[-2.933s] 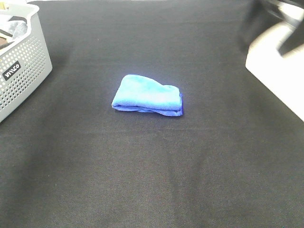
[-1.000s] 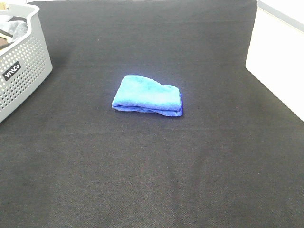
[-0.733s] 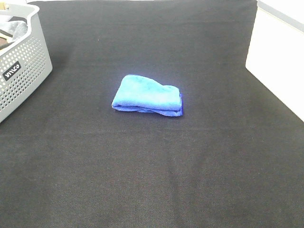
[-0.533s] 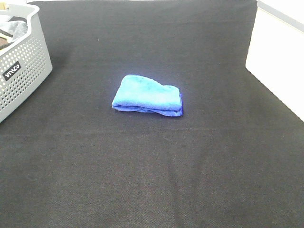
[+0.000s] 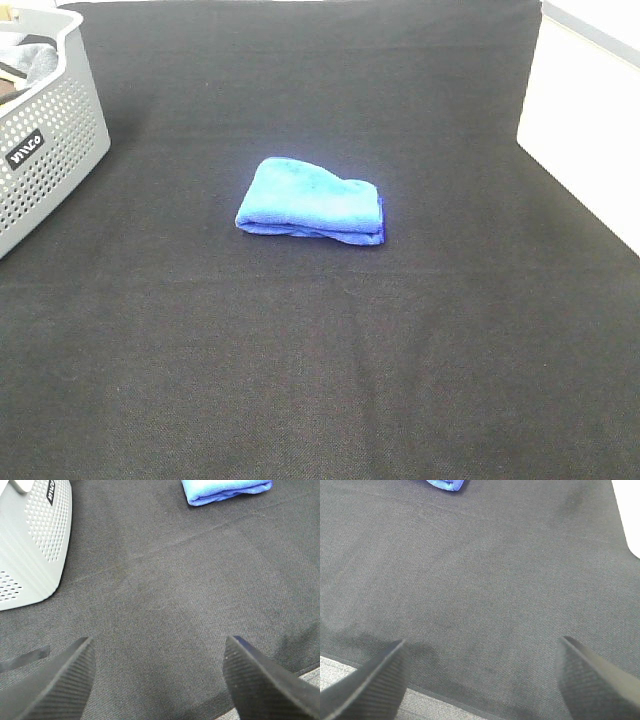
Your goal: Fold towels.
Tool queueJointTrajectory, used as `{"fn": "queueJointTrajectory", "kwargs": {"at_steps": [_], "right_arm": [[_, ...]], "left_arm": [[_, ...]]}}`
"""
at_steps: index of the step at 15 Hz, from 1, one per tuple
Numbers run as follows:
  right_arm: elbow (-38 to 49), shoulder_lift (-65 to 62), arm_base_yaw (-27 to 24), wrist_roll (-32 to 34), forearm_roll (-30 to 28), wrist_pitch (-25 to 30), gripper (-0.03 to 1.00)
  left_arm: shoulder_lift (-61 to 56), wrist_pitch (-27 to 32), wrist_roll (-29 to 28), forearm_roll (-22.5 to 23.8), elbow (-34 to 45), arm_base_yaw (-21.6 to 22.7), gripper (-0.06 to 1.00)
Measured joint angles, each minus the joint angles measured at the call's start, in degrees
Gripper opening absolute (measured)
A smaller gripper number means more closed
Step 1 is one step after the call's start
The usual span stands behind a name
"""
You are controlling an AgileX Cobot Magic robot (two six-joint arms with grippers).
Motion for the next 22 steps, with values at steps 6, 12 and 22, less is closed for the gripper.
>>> {"fn": "queueJointTrajectory", "kwargs": {"at_steps": [6,12,22], "right_arm": [[0.00,0.00,-2.46,-0.06,0.29,0.00,0.76],[0.06,-3.32,-13.75,-0.06,0.34,0.00,0.76],[0.11,-12.83,-13.81,-0.06,0.29,0.00,0.76]], "left_arm": [[-0.74,-0.11,0.00,-0.06,0.00,5.61,0.69],[-8.82,-0.06,0.00,0.06,0.00,8.77,0.69],[-8.82,-0.06,-0.06,0.17,0.00,8.77,0.69]]}}
